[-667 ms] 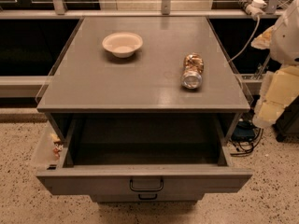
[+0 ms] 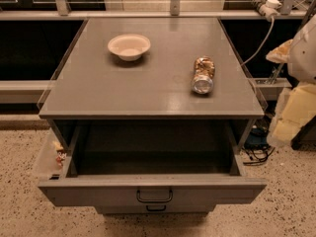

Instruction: Close top drawer

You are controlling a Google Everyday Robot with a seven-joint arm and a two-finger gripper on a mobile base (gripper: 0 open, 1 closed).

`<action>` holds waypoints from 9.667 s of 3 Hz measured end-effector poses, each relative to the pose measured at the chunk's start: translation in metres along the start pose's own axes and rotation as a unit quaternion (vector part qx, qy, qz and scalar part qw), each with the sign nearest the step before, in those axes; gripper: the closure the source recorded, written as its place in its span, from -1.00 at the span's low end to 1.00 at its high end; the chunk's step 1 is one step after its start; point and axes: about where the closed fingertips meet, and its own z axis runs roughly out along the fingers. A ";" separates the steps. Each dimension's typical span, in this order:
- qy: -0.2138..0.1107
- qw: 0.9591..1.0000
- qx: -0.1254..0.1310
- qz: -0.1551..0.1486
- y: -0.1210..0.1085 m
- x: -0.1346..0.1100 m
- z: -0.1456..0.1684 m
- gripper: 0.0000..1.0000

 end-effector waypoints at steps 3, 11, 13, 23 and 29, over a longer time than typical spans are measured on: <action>-0.131 0.970 -0.190 0.072 0.146 -0.008 0.135 -0.90; -0.290 0.932 -0.193 0.104 0.149 0.000 0.255 1.00; -0.256 0.940 -0.185 0.128 0.146 0.010 0.283 1.00; -0.272 0.959 0.009 0.076 0.023 -0.070 0.330 1.00; -0.180 0.969 -0.033 0.164 0.077 0.008 0.278 0.06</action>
Offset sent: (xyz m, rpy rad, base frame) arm -0.1203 0.0833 -0.1860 0.4646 0.3988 0.0373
